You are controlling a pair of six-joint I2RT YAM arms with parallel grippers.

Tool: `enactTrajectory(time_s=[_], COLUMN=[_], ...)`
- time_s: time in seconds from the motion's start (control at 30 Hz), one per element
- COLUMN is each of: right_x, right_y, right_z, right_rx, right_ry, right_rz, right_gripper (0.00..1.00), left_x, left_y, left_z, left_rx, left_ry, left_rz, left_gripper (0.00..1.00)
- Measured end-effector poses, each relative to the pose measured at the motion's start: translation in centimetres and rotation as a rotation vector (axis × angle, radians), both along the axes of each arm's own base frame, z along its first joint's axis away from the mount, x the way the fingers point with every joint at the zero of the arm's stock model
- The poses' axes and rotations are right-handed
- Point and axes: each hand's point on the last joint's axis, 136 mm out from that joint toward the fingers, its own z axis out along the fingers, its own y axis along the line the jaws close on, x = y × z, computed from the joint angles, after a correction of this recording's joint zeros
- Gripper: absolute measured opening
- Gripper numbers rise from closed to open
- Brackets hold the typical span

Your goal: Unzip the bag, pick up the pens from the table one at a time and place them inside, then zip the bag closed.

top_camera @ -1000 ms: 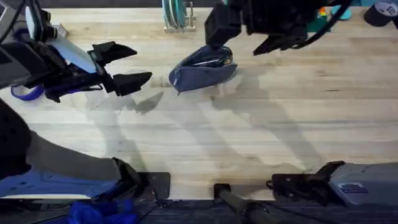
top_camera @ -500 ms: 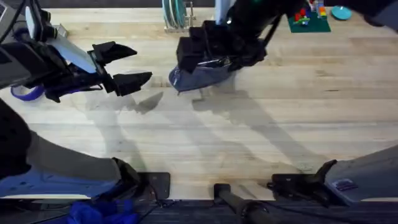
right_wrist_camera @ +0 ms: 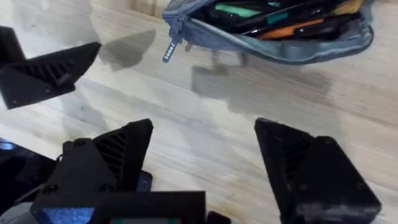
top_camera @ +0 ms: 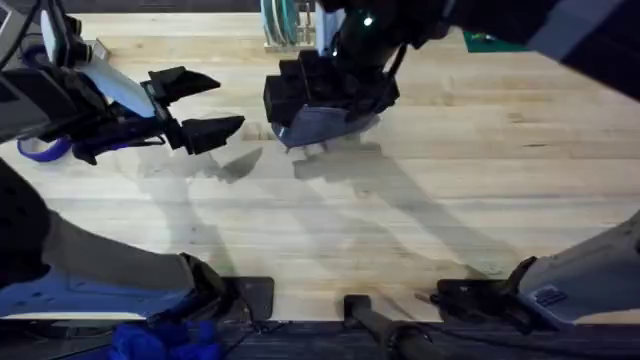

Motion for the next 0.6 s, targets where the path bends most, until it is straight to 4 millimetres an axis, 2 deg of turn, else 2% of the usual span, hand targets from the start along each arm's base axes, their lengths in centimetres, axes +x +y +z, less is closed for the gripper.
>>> enactTrajectory(time_s=[0.4,0.6], right_x=[-0.3,0.3], right_y=[1.3,2.4], right_z=[-2.3,-2.1], right_rx=[-0.021,0.016], right_ry=[0.054,0.024], right_rz=[-0.045,-0.046], right_gripper=[0.995,0.996], left_x=[0.0,0.0], left_y=[0.0,0.0], left_z=[0.0,0.0], left_rx=[0.0,0.0], left_ry=[0.0,0.0], left_rz=[0.0,0.0], left_gripper=[0.993,0.993])
